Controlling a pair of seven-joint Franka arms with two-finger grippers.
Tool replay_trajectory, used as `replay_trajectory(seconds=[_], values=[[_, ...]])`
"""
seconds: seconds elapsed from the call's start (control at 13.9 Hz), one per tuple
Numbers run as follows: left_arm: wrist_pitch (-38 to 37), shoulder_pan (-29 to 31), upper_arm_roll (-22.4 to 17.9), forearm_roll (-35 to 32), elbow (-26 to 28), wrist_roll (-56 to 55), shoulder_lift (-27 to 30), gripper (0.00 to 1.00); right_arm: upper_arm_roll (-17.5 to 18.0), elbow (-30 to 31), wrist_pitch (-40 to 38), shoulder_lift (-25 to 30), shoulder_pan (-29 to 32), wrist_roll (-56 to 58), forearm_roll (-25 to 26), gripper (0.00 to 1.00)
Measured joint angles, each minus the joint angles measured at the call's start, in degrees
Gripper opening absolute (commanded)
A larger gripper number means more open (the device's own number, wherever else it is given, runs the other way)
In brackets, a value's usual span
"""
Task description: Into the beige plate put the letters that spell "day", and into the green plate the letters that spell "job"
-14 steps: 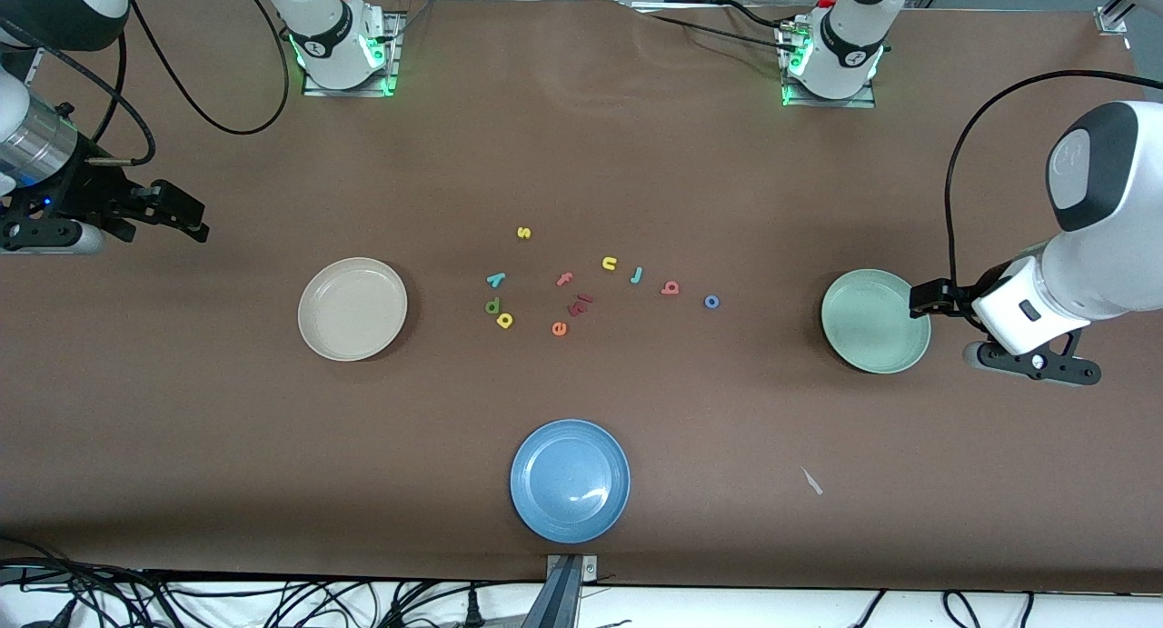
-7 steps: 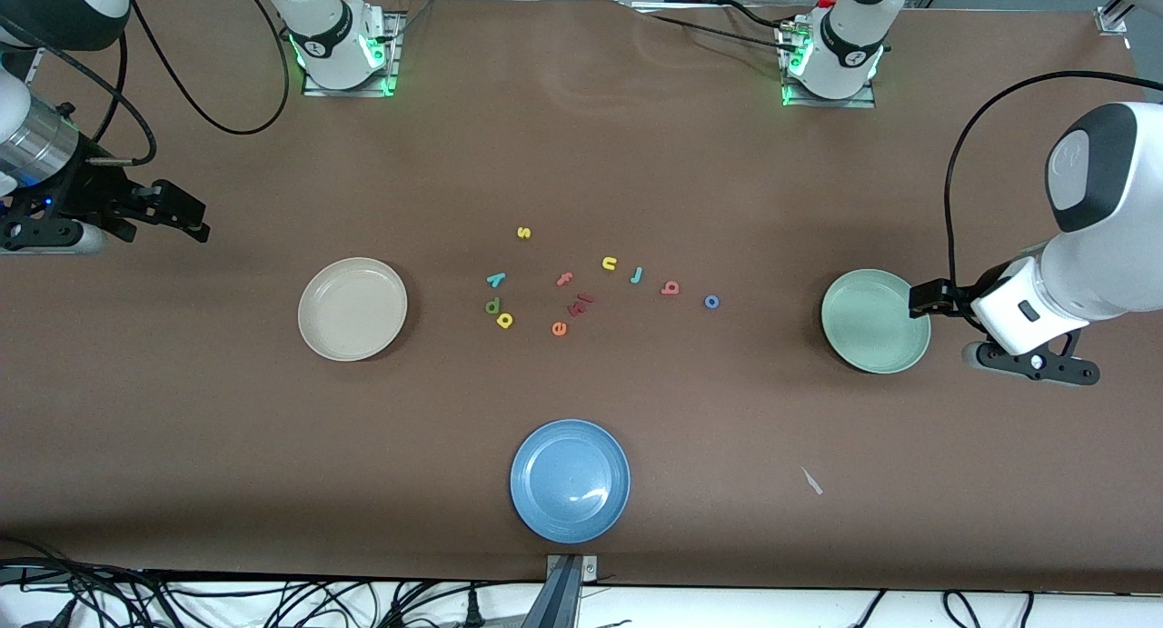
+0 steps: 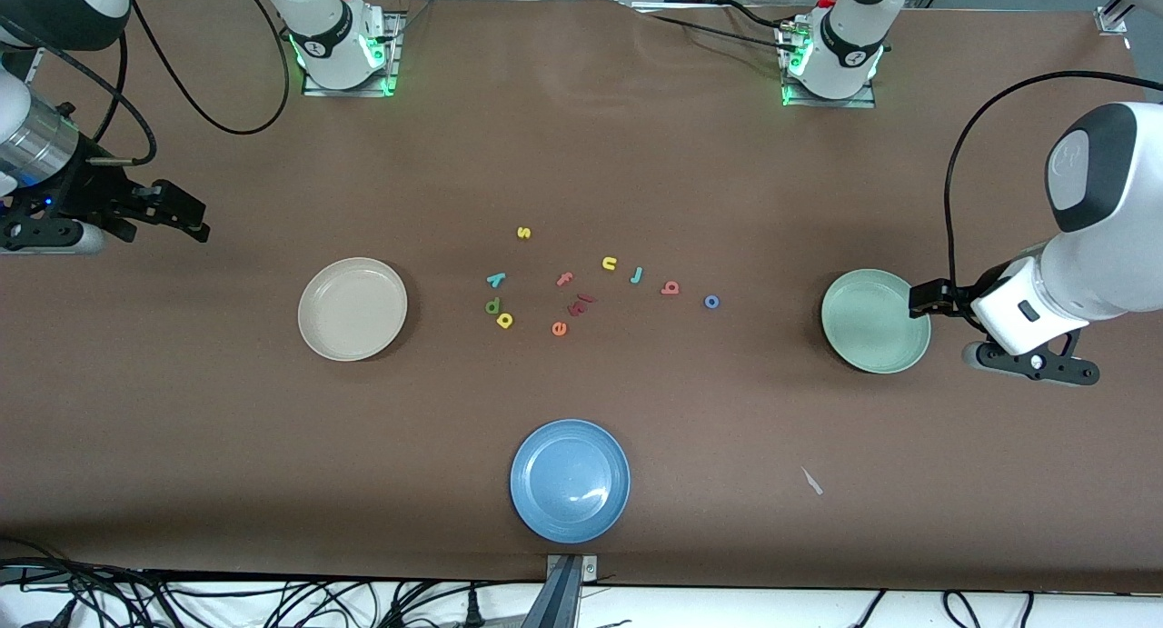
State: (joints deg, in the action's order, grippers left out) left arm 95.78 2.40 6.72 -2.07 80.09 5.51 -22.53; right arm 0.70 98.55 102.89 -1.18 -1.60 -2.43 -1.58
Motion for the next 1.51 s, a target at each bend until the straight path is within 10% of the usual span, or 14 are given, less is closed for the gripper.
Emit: replay_trajectory(seconds=[1.51], values=[[0.0, 0.0, 0.0, 0.0, 0.3, 0.0, -0.4, 1.00, 0.0, -0.5, -1.3, 0.2, 0.0, 0.0, 0.7, 1.00]])
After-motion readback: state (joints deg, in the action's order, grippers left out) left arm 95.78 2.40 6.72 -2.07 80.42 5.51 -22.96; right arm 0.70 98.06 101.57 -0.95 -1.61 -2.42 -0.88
